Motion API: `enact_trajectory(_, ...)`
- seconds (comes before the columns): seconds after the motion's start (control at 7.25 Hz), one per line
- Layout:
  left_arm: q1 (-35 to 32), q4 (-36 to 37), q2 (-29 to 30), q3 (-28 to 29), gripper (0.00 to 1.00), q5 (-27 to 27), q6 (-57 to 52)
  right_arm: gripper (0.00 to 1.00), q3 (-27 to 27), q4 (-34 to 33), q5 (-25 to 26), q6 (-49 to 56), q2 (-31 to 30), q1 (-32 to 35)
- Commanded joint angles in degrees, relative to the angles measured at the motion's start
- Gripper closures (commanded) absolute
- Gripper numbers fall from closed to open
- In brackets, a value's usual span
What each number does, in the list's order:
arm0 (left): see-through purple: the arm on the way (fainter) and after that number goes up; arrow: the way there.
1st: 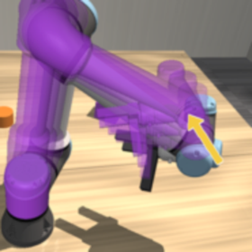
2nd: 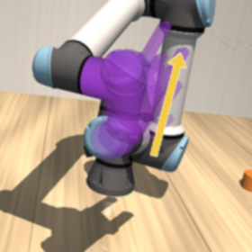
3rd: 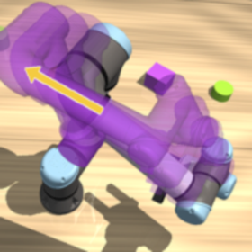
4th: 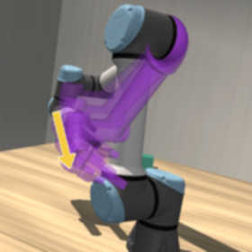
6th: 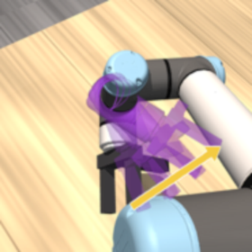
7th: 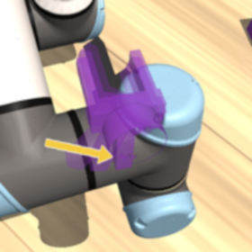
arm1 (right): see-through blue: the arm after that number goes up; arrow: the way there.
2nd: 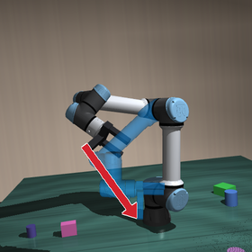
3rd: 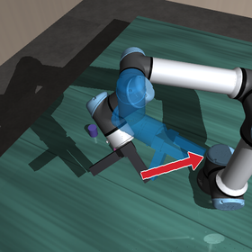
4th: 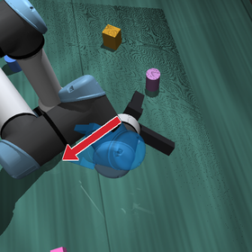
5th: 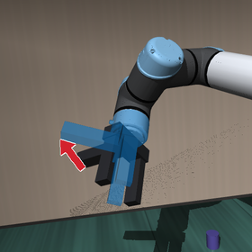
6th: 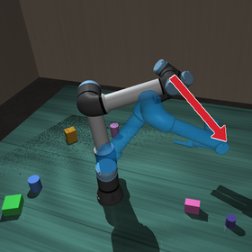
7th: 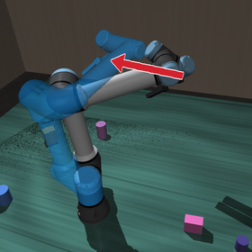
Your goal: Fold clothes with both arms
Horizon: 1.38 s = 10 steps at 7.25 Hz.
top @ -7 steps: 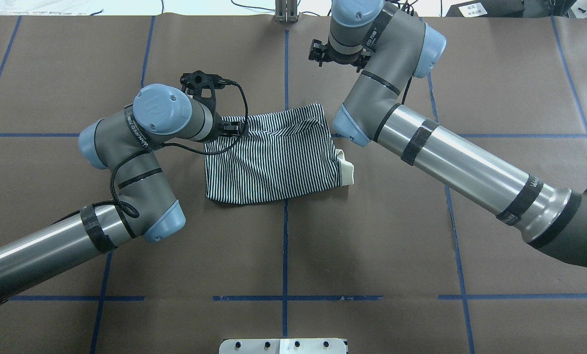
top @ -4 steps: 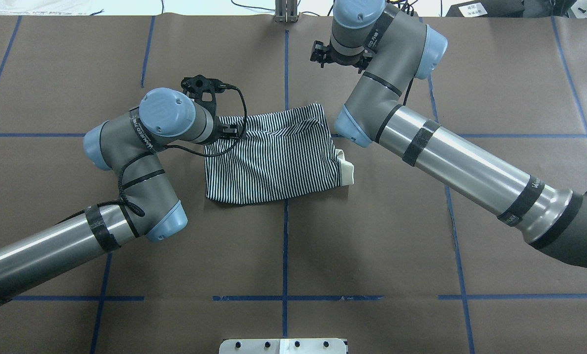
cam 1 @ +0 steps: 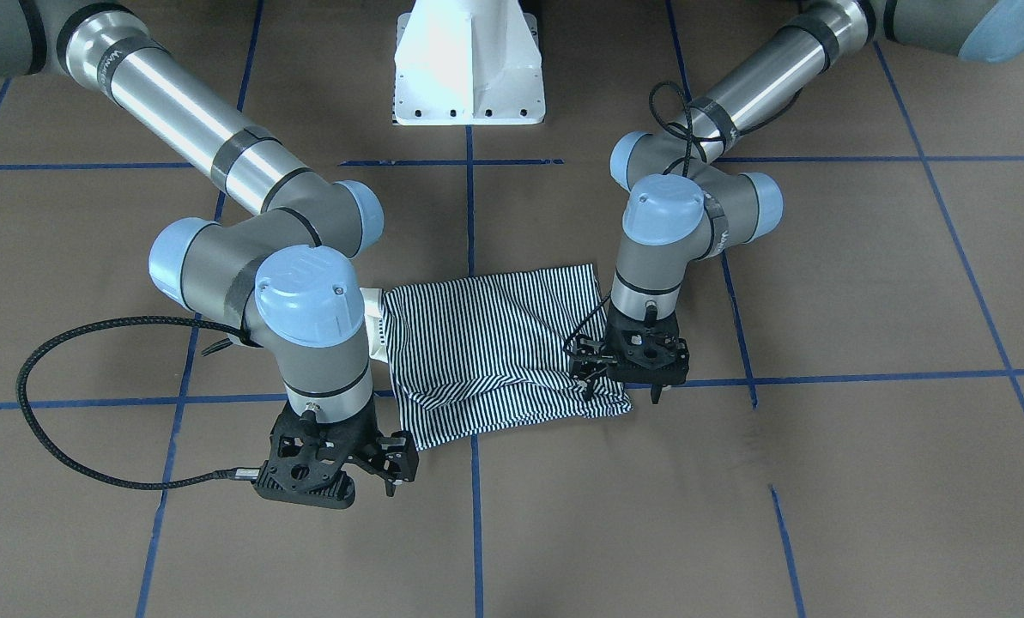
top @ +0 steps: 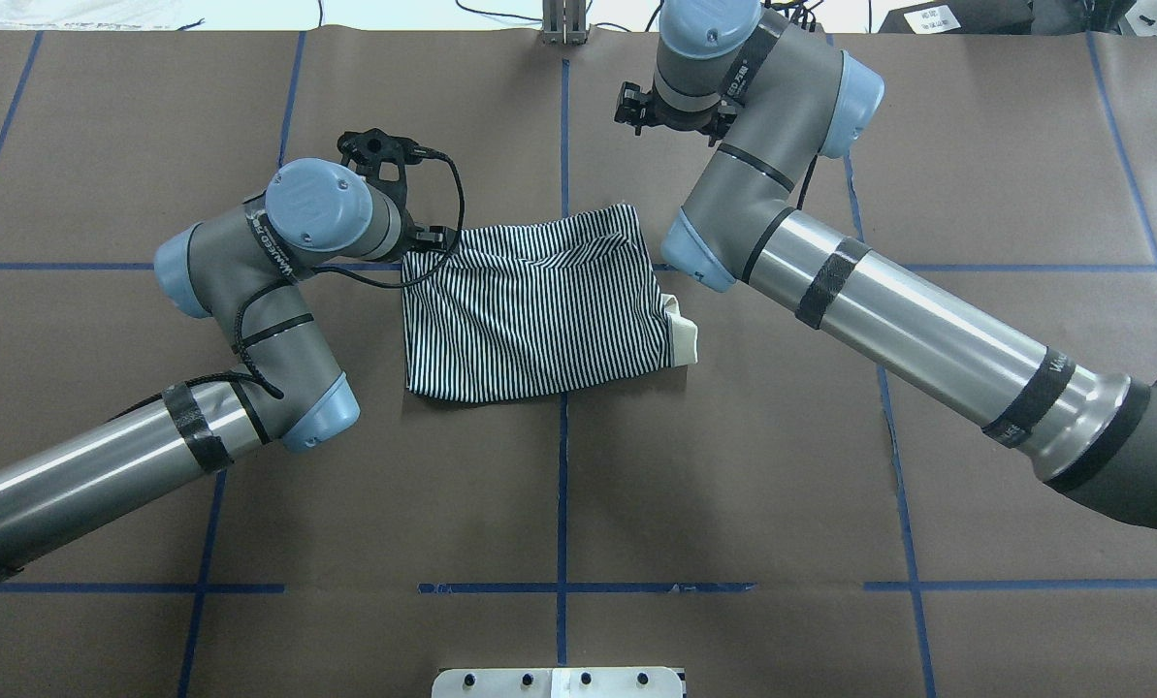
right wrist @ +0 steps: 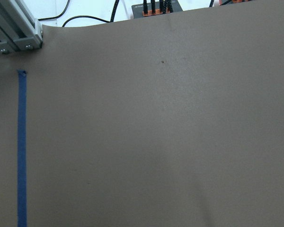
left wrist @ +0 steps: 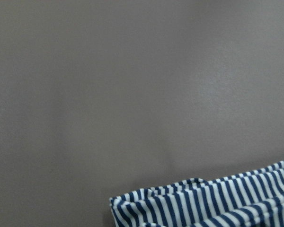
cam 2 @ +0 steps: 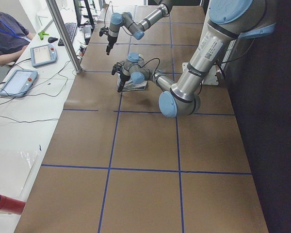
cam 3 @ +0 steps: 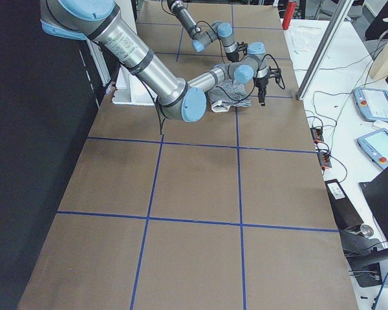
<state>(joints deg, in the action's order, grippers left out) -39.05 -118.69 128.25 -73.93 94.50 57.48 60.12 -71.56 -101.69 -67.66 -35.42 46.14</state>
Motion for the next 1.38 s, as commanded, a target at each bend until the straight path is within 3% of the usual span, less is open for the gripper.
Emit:
enact_trajectory(0.0, -3.39, -0.31, 0.07, 2.72, 0.00, -0.10, -3.94, 0.00, 0.09, 0.10, 0.00, 0.07, -0.26, 0.00)
enact_trajectory(0.28, -5.59, -0.57, 0.16, 3.36, 0.00, 0.59, -6.40, 0.00, 3.06, -0.07, -0.17, 0.16, -2.19, 0.00)
enact_trajectory(0.41, -6.82, -0.23, 0.85, 2.49, 0.00, 3.12, -7.63, 0.00, 3.42, -0.07, -1.22, 0.33, -2.54, 0.09)
enact_trajectory(0.55, -8.40, 0.30, 0.43, -0.13, 0.00, 9.50, -10.87, 0.00, 5.34, -0.25, -5.93, 3.03, -4.20, 2.26)
enact_trajectory(0.83, -12.43, 2.57, -5.43, -9.87, 0.00, 14.89, -17.63, 0.00, 15.33, -3.21, -14.54, 16.17, -14.10, 8.93)
enact_trajectory(0.97, -16.20, 7.37, -8.08, -15.83, 0.00, 17.02, -24.63, 0.00, 20.08, -8.46, -17.72, 23.81, -17.63, 13.23)
enact_trajectory(1.24, -24.45, 16.70, -16.93, -27.53, 0.00, 21.32, -41.06, 0.00, 28.62, -12.02, -23.34, 43.56, -29.82, 22.19)
